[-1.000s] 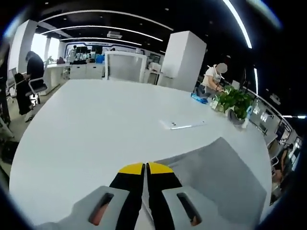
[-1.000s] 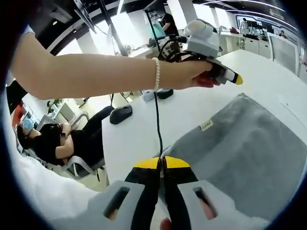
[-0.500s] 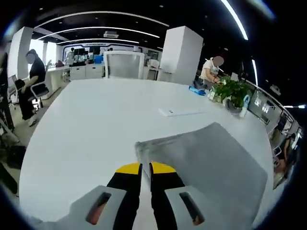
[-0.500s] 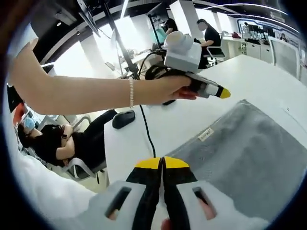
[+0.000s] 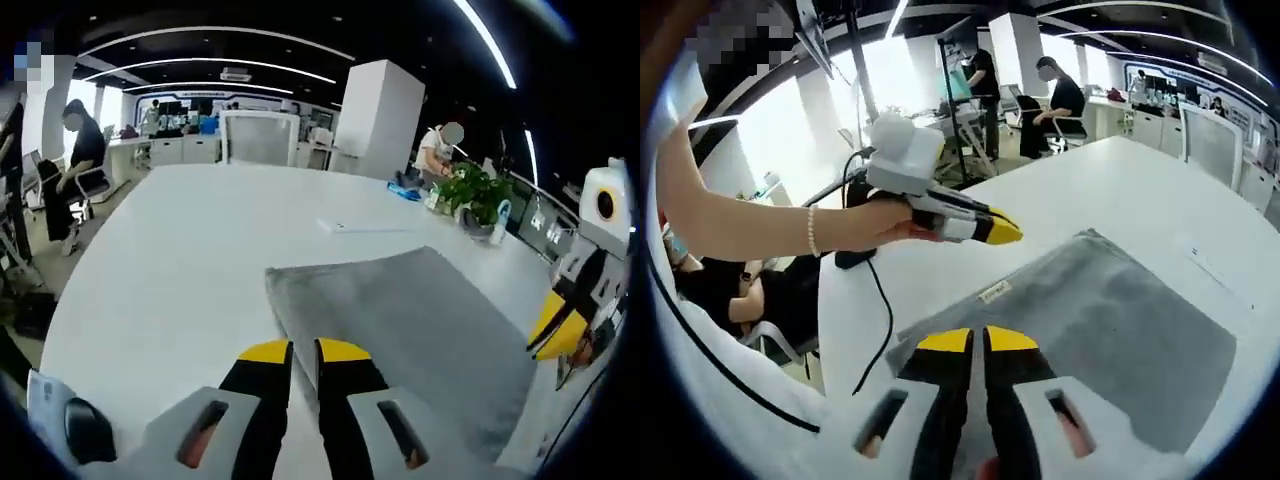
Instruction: Fold the towel on the table until its edges align and the towel forms a compact rectangular stack.
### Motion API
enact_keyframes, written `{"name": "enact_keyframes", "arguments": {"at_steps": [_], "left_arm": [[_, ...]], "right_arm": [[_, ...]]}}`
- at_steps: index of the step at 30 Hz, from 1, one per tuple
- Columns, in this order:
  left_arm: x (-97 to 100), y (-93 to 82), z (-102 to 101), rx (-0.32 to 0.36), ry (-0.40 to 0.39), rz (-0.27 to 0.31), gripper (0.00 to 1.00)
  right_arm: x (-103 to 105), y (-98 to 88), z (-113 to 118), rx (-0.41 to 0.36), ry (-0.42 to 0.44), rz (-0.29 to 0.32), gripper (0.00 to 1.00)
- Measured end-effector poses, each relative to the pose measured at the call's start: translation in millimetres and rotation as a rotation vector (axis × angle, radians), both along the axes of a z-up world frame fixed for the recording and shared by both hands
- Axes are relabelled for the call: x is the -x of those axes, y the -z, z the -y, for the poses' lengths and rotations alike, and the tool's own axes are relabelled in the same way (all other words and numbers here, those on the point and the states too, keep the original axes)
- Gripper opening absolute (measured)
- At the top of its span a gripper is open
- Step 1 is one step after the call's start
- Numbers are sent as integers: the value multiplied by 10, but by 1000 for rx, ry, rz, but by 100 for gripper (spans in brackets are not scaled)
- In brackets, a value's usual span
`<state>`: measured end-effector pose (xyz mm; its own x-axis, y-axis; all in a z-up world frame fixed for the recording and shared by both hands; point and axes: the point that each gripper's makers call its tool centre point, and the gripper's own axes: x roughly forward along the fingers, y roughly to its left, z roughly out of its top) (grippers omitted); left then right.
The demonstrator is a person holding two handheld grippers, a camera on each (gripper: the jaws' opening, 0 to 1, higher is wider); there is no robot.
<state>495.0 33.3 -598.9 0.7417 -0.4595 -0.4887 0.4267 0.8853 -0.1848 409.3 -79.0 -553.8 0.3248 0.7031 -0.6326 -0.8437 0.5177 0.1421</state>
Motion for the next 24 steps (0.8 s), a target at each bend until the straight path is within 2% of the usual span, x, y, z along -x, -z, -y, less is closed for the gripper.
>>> {"name": "enact_keyframes", "arguments": {"at_steps": [3,7,9,14,17,20,24], "left_arm": [[155,94,1,-26,10,-28,11],[331,165,1,6,-17,-67,12],[433,188,30,-42,0,-65,13],[655,246,94,-9,-18,-104,14],[756,288,93,-16,-24,-118,15],[863,313,107,25,-46,-152,15],[950,311,102,12,-50,-162,15]], "right_arm": [[-139,-19,168,7,33,12,3],[-277,-43,351,-12,90,-2,4],[-337,-40,436,0,102,10,5],[-490,-40,629,40,117,45,9],[-583,-77,729,57,119,58,11],[-706,-132,838,86,115,86,12],[-842,-216,935,124,80,112,16]]}}
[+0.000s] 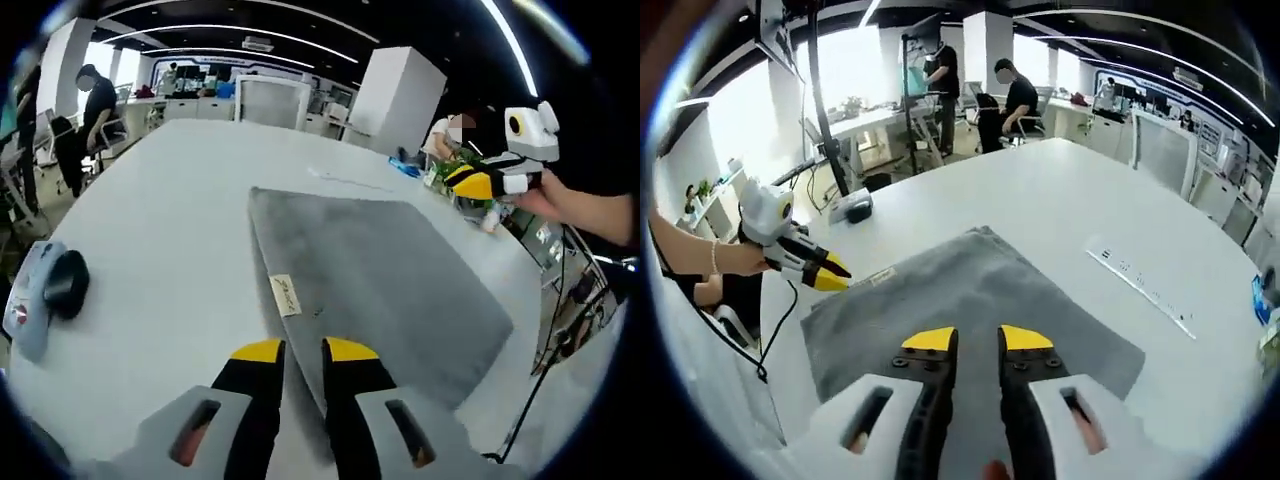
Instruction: Fold the towel on the table until its edges align and the towel forms a compact rectangular stack.
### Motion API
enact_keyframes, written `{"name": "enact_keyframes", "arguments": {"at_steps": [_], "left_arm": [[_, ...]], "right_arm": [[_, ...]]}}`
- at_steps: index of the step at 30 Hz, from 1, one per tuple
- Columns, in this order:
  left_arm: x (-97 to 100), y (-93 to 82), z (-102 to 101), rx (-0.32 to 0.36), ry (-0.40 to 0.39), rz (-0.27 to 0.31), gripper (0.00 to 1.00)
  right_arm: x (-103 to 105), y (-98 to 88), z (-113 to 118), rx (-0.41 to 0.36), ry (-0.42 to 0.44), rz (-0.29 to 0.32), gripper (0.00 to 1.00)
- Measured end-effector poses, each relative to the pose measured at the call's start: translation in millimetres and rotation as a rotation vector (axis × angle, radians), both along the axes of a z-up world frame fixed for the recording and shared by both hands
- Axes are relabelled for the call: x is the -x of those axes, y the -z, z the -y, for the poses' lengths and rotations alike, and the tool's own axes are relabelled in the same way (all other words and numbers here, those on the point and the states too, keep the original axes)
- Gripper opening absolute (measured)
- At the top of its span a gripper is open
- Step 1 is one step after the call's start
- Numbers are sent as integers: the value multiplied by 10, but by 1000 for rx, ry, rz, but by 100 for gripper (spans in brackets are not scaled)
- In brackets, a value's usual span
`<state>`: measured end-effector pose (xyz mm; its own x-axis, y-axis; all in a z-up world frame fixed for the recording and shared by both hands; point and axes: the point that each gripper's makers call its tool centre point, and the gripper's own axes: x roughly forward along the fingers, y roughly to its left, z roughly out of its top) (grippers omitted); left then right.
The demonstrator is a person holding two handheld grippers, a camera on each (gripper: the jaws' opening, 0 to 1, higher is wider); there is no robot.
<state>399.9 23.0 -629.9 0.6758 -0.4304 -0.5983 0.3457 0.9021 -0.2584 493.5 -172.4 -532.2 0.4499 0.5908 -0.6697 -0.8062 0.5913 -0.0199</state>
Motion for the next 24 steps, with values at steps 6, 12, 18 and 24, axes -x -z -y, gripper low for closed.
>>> {"name": "enact_keyframes", "arguments": {"at_steps": [6,12,18,24], "left_arm": [[133,9,29,19,-35,-29,17],[292,63,81,8,-69,-61,18],[472,153,85,-37,-138,-91,18],[589,150,36,-44,-201,-117,18]], "right_arm": [[-271,-66,94,48,-42,28,20],[-501,15,135,96,-101,21,24],[-686,218,124,132,-172,9,26],[-870,466,223,162,-220,-26,30]]}}
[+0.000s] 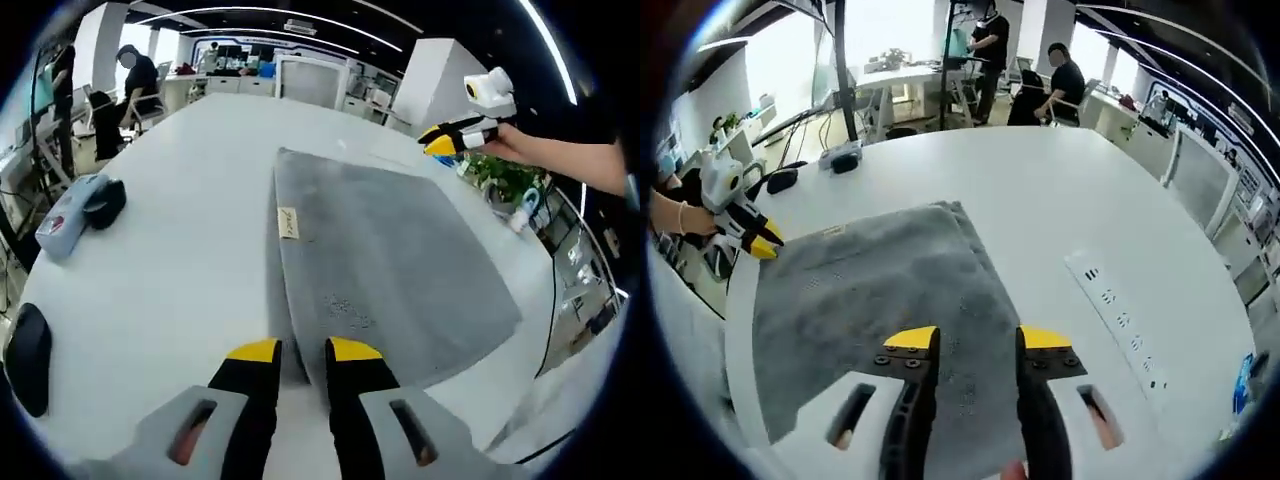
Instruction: Fold the towel on the table until its edges align and the towel forms a compact rectangular stack.
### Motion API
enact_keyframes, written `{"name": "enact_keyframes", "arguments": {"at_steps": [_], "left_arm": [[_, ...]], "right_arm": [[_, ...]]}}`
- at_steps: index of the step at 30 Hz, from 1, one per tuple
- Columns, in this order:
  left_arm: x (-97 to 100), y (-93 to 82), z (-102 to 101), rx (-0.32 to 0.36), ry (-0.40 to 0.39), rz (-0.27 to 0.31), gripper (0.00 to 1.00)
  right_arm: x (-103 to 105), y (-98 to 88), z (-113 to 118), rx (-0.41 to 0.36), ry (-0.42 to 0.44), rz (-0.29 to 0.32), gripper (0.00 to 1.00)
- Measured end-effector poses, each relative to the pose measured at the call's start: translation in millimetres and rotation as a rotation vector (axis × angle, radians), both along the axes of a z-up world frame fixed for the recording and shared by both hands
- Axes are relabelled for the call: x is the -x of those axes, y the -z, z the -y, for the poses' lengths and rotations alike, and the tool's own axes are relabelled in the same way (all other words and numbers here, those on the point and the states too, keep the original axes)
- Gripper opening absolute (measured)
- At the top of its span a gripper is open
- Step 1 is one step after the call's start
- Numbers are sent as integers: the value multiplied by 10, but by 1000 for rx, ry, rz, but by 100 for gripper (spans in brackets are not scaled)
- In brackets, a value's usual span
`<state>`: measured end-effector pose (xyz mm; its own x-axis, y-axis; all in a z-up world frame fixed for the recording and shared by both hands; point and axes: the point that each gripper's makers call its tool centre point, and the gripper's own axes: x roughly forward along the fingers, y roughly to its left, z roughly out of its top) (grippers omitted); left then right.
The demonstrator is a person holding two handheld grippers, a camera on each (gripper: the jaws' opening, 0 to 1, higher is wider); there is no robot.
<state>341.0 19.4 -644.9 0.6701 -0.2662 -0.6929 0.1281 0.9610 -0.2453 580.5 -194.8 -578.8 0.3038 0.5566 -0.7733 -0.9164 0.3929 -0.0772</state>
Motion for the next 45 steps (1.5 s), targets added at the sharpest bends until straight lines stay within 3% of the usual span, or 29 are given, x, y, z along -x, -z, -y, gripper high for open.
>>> {"name": "enact_keyframes", "arguments": {"at_steps": [10,19,26,31,34,38,45], "left_arm": [[41,11,57,9,-73,2,18],[66,28,124,-21,-60,-17,17],[106,11,113,-4,-92,-18,17],[150,34,152,-3,-90,-39,16],[145,22,153,-8,-92,-37,15],[151,30,142,-32,-77,-56,5],[69,-185,104,-46,-88,0,2]], "right_arm": [[-196,366,318,45,-25,-62,39],[-289,587,485,96,-23,-96,35],[-274,717,543,128,-34,-120,31],[-265,741,563,124,-19,-142,26],[-237,737,555,125,-24,-153,15],[-200,737,543,133,-36,-165,5],[-205,575,579,105,-38,-145,1]]}}
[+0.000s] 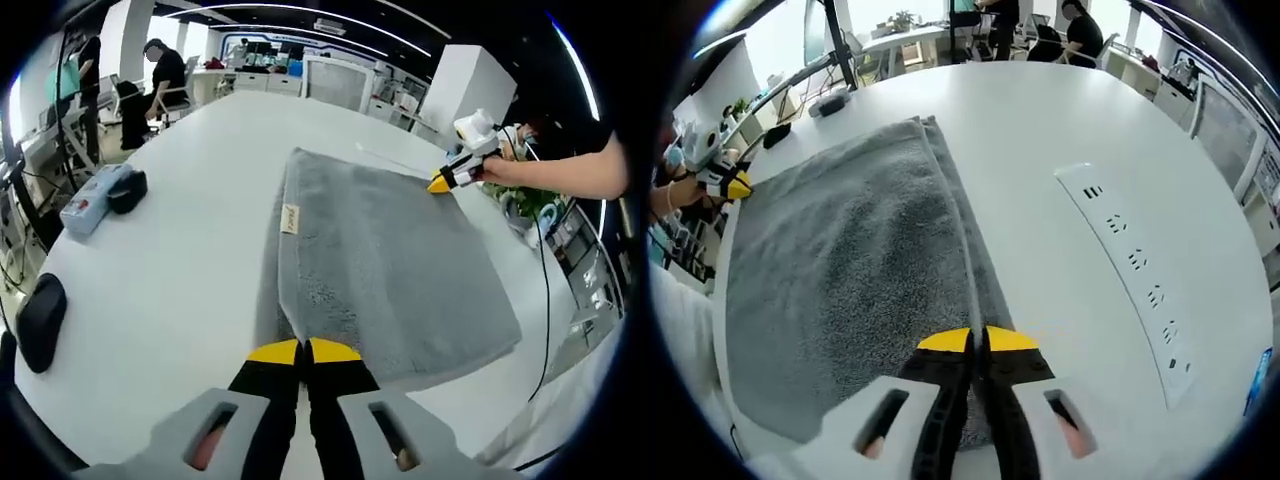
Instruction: Fold the towel on the table until its edges align and the towel forms a compact rectangular stack.
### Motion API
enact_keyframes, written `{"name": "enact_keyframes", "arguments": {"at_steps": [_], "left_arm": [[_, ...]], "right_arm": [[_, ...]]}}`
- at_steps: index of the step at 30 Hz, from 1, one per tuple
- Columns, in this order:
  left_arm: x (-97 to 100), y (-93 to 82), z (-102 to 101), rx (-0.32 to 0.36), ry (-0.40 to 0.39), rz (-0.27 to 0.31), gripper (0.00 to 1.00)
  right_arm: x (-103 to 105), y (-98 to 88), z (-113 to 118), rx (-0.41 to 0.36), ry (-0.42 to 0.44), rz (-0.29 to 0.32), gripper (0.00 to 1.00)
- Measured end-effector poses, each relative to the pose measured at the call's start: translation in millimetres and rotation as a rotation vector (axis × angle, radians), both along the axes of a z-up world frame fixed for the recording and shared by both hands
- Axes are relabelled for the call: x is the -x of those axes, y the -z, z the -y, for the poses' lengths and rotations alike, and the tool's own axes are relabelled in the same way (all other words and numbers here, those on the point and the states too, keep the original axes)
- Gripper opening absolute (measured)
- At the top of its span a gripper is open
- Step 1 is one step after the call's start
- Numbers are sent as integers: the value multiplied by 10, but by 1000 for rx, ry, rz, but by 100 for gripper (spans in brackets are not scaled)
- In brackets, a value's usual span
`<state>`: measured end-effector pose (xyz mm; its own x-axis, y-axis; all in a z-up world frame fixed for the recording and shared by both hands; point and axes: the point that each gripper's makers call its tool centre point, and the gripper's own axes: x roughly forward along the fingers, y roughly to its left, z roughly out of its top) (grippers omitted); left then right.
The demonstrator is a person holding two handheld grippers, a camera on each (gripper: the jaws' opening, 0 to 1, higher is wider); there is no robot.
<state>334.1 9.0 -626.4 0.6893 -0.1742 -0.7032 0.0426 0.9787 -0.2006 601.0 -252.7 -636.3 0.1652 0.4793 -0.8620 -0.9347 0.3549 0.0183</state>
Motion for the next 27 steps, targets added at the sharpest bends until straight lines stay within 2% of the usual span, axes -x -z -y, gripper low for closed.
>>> {"name": "enact_keyframes", "arguments": {"at_steps": [8,16,21,27], "left_arm": [[-23,-210,-34,-3,-37,67,2],[-96,-171,-74,-18,-19,75,2],[-178,11,-99,-18,-42,59,2],[-282,172,-101,-102,-22,40,2]], "right_arm": [[-20,-144,104,-36,31,0,1],[-80,-239,236,-46,63,15,1],[-102,-176,318,-37,80,13,1],[-114,-66,360,-12,82,3,1]]}}
